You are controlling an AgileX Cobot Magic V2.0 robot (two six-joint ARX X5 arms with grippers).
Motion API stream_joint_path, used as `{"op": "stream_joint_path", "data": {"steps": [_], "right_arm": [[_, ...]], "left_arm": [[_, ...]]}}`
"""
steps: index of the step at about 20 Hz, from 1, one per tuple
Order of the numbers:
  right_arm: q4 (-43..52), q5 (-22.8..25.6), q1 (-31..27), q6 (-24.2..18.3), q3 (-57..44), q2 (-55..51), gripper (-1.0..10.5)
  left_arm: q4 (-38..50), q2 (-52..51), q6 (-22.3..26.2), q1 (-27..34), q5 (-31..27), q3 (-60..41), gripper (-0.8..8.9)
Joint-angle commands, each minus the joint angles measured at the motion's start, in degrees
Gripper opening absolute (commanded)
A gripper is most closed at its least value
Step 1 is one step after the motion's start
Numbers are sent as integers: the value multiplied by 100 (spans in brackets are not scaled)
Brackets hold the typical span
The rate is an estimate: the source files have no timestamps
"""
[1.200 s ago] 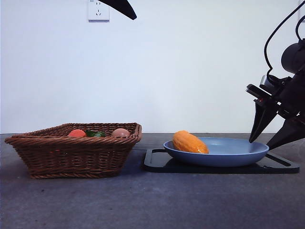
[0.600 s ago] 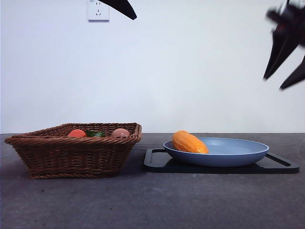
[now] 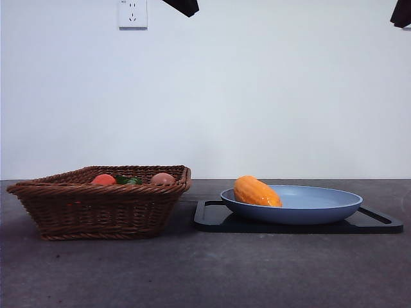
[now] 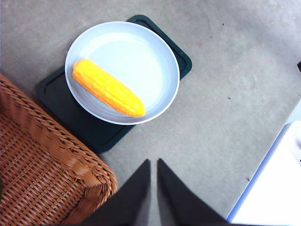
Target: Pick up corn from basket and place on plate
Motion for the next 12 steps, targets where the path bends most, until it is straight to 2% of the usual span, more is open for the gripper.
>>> {"op": "stream_joint_path", "data": {"steps": [1,12], "right_arm": [[35,-11,13,-61,107,50,4],[586,-4,-42,-72,107,50,4]], "left_arm": [[17,33,87,-22,-13,136,8],[81,33,140,-22,-24,136,7]]}}
